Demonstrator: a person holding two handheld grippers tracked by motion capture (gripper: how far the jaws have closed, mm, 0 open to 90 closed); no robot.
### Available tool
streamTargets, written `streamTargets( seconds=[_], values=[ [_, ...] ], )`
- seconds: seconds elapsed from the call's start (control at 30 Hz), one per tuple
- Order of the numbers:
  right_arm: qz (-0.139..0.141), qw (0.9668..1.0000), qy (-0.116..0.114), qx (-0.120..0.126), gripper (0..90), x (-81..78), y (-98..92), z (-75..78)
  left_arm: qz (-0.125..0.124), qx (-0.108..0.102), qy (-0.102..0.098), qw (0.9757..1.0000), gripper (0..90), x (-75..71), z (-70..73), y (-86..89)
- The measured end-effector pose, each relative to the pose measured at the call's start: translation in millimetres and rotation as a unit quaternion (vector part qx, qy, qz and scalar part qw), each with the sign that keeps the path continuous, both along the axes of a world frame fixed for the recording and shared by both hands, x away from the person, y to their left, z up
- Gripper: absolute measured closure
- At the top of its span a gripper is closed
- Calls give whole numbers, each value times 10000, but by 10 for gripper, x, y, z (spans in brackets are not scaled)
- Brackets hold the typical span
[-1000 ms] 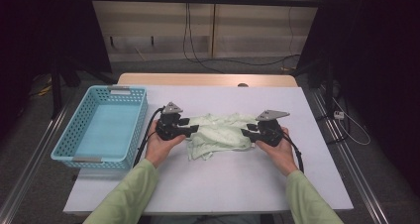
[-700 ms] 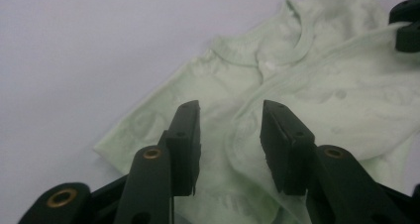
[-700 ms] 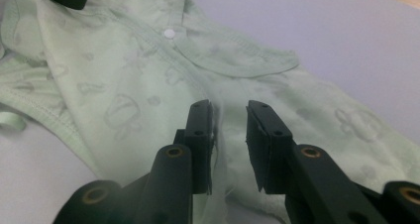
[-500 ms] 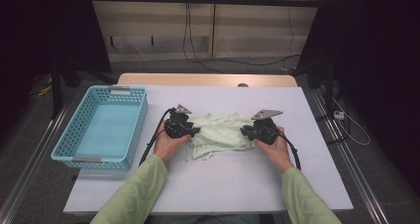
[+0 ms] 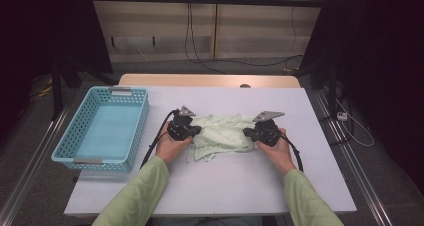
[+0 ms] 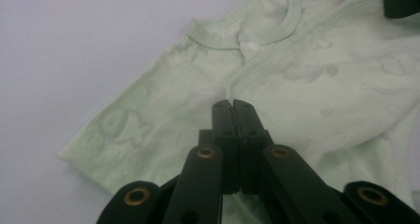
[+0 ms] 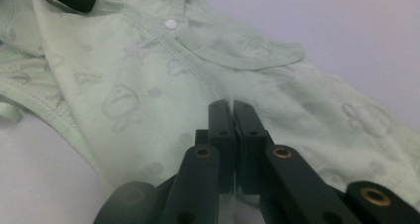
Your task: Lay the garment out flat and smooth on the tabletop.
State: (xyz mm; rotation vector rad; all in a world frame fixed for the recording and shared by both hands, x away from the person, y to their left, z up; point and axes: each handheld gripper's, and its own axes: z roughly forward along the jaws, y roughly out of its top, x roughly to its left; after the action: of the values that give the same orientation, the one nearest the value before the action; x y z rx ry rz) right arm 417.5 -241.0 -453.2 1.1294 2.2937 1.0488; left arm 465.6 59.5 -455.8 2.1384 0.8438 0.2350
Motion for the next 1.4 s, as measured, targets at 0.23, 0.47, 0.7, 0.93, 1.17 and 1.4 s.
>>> streamTargets(
  seconds=[0.23, 0.47, 0.7, 0.93, 1.17, 1.4],
  values=[
    [15, 10000, -72, 62, 889, -17, -14, 40, 61, -344, -18, 9994, 900, -24, 98, 61],
    [18, 9997, -110, 224, 890, -55, -54, 96, -110, -435, -163, 9989, 900, -136, 212, 95],
    [137, 9988, -162, 430, 890, -188, -104, 160, -296, -453, -332, 9980, 900, -320, 301, 135],
    [377, 9983, -150, 407, 866, -316, -97, 175, -506, -515, -357, 9967, 900, -495, 340, 151],
    [622, 9975, -64, 316, 857, -463, -85, 136, -781, -509, -356, 9950, 900, -676, 309, 160],
    [772, 9969, 67, 133, 858, -630, -115, 64, -1067, -369, -407, 9928, 900, -839, 272, 144]
  ],
)
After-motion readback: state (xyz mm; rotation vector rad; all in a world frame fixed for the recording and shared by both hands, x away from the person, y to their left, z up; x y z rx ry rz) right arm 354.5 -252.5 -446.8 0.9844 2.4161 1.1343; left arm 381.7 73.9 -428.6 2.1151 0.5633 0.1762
